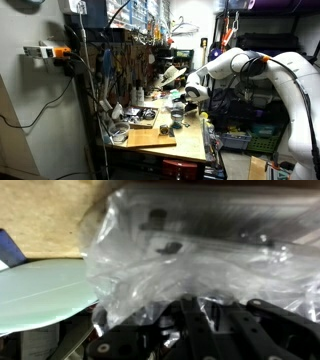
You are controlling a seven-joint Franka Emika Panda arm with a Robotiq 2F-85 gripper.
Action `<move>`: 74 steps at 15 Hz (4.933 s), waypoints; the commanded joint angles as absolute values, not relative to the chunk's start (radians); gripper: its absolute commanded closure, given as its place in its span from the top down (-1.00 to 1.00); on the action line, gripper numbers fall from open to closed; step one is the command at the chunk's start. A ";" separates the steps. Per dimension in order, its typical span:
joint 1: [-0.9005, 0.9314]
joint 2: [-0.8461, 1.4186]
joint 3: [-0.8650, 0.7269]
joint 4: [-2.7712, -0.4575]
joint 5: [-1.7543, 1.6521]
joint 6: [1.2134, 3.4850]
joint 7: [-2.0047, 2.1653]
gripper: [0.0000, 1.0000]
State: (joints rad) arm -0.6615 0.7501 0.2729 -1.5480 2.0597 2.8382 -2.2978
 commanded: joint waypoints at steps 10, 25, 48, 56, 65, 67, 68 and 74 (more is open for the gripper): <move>-0.634 0.494 0.276 -1.826 1.592 2.929 -2.176 1.00; -0.528 0.306 -0.017 -1.973 0.892 2.594 -1.882 1.00; -0.485 0.765 -0.015 -1.401 0.601 2.433 -2.063 1.00; -0.478 0.869 0.009 -1.305 0.412 2.426 -2.045 1.00; -0.483 0.865 0.027 -1.265 0.327 2.364 -2.049 -0.13; -0.481 0.849 0.025 -1.274 0.334 2.378 -2.031 -0.44; -0.465 0.837 0.003 -1.284 0.361 2.380 -2.032 -0.57; -0.459 0.783 -0.004 -1.323 0.384 2.430 -1.936 -1.00</move>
